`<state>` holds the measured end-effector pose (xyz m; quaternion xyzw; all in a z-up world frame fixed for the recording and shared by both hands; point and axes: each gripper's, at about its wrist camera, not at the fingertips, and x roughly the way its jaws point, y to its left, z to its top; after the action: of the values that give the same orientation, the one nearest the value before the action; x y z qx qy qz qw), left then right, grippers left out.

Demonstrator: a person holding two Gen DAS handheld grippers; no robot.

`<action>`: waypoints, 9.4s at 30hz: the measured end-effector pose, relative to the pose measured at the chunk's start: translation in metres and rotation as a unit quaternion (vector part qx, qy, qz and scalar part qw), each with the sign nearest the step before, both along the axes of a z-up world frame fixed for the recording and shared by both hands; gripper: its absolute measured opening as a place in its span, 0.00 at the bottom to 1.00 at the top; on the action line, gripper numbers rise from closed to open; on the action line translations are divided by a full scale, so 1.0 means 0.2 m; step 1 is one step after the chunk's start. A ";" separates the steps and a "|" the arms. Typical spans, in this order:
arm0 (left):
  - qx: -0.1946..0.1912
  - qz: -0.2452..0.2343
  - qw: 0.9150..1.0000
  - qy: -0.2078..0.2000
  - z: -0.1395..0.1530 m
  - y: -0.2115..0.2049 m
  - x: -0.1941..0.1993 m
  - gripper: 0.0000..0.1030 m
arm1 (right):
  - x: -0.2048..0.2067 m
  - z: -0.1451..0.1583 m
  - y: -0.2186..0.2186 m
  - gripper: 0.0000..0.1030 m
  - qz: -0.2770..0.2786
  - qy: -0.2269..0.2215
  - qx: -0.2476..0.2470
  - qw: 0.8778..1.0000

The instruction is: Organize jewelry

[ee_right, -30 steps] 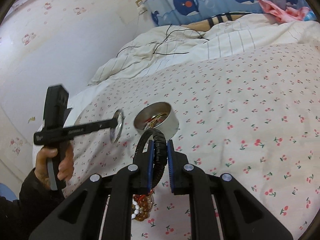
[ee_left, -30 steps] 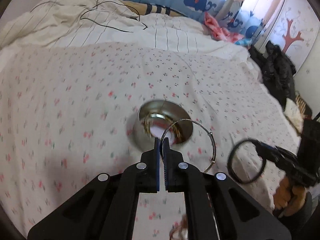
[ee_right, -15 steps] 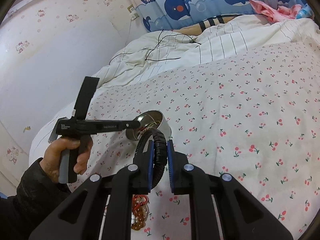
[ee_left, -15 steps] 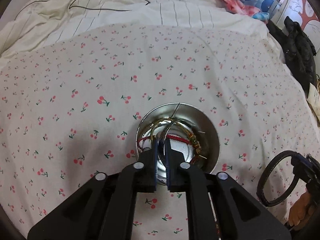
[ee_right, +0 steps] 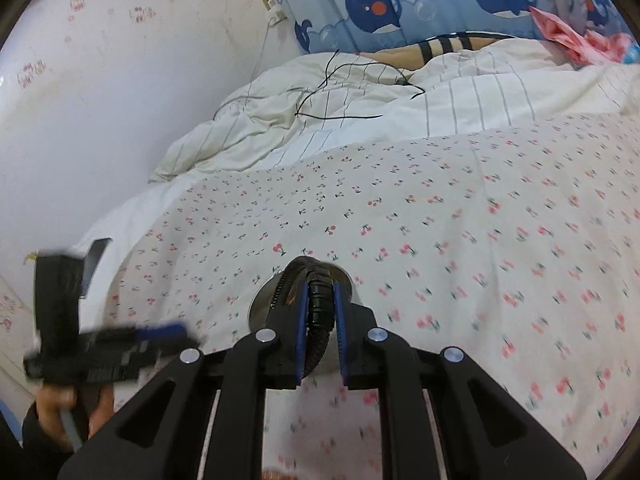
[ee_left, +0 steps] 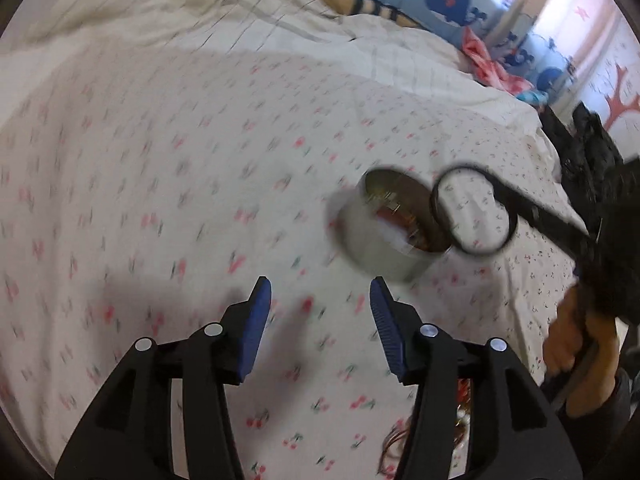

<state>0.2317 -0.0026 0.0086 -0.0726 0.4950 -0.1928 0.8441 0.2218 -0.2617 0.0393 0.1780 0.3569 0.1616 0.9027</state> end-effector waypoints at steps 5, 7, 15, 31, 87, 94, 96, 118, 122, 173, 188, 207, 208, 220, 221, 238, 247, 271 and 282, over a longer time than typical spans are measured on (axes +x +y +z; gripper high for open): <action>-0.011 -0.013 1.000 0.009 -0.03 -0.01 -0.01 0.48 | 0.11 -0.06 0.11 0.13 0.006 0.020 -0.017 1.000; -0.003 -0.025 1.000 -0.005 -0.01 -0.03 -0.03 0.54 | 0.13 -0.09 0.14 0.13 0.014 0.027 -0.028 0.999; 0.013 -0.067 0.998 0.005 -0.02 -0.08 -0.05 0.63 | -0.07 0.04 0.14 0.53 0.005 -0.025 -0.102 0.994; 0.007 -0.220 0.974 0.051 -0.16 -0.15 -0.44 0.73 | -0.68 -0.17 0.00 0.54 0.097 0.071 -0.034 0.992; -0.020 -0.166 0.986 -0.020 -0.06 -0.09 -0.45 0.08 | -0.51 -0.23 -0.04 0.11 0.057 0.062 0.055 0.995; -0.016 -0.072 0.995 0.068 -0.20 0.05 -0.31 0.24 | -0.48 -0.33 -0.05 0.13 0.045 0.116 0.031 0.992; -0.001 -0.092 0.995 0.039 -0.16 0.03 -0.35 0.58 | -0.48 -0.34 -0.04 0.26 0.051 0.122 0.036 0.990; -0.001 -0.157 0.983 -0.096 0.07 -0.07 -0.43 0.00 | -0.48 -0.33 -0.01 0.20 0.047 0.110 0.027 0.992; -0.120 -0.125 0.981 -0.090 0.15 0.07 -0.36 0.00 | -0.48 -0.31 -0.05 0.16 0.039 0.100 0.041 0.993; -0.131 -0.193 0.970 -0.064 0.09 -0.17 -0.15 0.02 | -0.46 -0.30 -0.08 0.09 0.036 0.103 0.035 0.993; -0.100 -0.159 0.981 -0.051 0.04 -0.17 -0.12 0.02 | -0.53 -0.30 0.09 0.08 0.048 0.072 -0.088 0.992; -0.069 -0.154 0.979 -0.111 0.17 -0.21 -0.15 0.02 | -0.48 -0.08 0.03 0.08 0.044 0.007 -0.022 0.999; -0.066 -0.153 0.979 -0.117 0.18 -0.22 -0.15 0.02 | -0.46 -0.06 0.03 0.08 0.045 0.003 -0.021 0.999; -0.089 -0.155 0.971 -0.156 0.35 -0.31 0.03 0.02 | -0.18 0.05 -0.05 0.08 0.033 -0.019 -0.005 0.999; -0.092 -0.156 0.971 -0.156 0.35 -0.32 0.05 0.02 | -0.17 0.05 -0.06 0.08 0.032 -0.019 -0.003 0.999; -0.092 -0.092 0.990 -0.062 0.13 -0.28 0.25 0.67 | 0.07 0.04 0.11 0.08 0.056 -0.015 0.000 0.998; -0.007 -0.043 0.996 -0.079 0.18 -0.10 0.14 0.81 | 0.12 -0.11 0.24 0.39 0.054 0.040 -0.047 0.997; 0.167 -0.108 0.974 -0.112 0.01 -0.18 -0.29 0.81 | -0.50 -0.19 -0.01 0.61 0.025 0.074 -0.065 0.995; 0.205 -0.114 0.963 -0.132 0.00 -0.22 -0.31 0.82 | -0.50 -0.22 0.01 0.63 0.032 0.082 -0.080 0.993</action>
<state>0.1696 -0.0467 0.0085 0.1855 0.4127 -0.1897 0.8714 0.1216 -0.2597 -0.0056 0.1067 0.4468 0.1460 0.8762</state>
